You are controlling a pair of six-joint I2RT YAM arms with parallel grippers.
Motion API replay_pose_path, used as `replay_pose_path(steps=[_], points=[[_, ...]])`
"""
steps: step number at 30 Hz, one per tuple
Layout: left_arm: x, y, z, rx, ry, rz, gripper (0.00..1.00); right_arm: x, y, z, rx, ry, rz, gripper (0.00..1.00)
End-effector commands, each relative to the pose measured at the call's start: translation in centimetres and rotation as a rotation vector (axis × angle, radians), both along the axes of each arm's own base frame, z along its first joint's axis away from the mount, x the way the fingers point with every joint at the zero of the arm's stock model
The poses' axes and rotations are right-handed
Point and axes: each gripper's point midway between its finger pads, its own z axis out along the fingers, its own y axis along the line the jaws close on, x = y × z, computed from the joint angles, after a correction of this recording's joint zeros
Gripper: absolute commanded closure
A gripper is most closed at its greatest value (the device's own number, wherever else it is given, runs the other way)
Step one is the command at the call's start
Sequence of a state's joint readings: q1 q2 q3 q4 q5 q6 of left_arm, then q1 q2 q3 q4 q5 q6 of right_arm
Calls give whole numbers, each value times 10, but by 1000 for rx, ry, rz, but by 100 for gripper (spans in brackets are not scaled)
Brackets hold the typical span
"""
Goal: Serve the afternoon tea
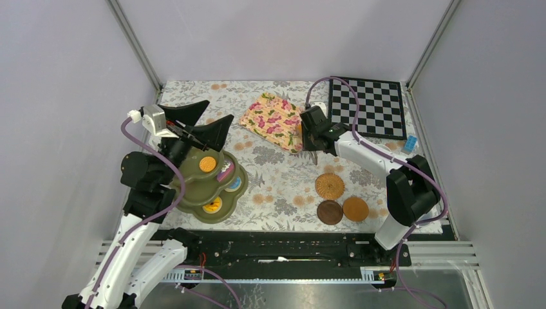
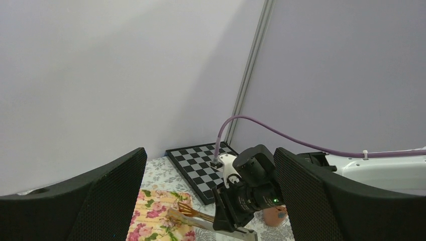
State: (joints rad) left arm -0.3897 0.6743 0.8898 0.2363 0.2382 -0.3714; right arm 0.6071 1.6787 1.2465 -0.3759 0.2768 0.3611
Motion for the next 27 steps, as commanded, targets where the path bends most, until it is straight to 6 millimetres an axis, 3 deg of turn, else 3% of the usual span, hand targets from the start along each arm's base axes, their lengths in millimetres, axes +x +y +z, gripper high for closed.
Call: replay_pose_path(steps=[1, 11, 16, 22, 27], points=[[-3, -1, 8, -12, -35, -19, 1, 13, 3, 36, 41, -109, -20, 61], [-3, -1, 9, -13, -37, -17, 1, 14, 1, 55, 167, -197, -51, 67], [-4, -1, 9, -13, -39, -18, 1, 13, -6, 55, 248, -198, -73, 68], [-4, 0, 9, -14, -39, -16, 1, 15, -8, 55, 387, -173, -88, 68], [-5, 0, 9, -13, -41, -16, 1, 14, -2, 66, 541, -182, -61, 68]])
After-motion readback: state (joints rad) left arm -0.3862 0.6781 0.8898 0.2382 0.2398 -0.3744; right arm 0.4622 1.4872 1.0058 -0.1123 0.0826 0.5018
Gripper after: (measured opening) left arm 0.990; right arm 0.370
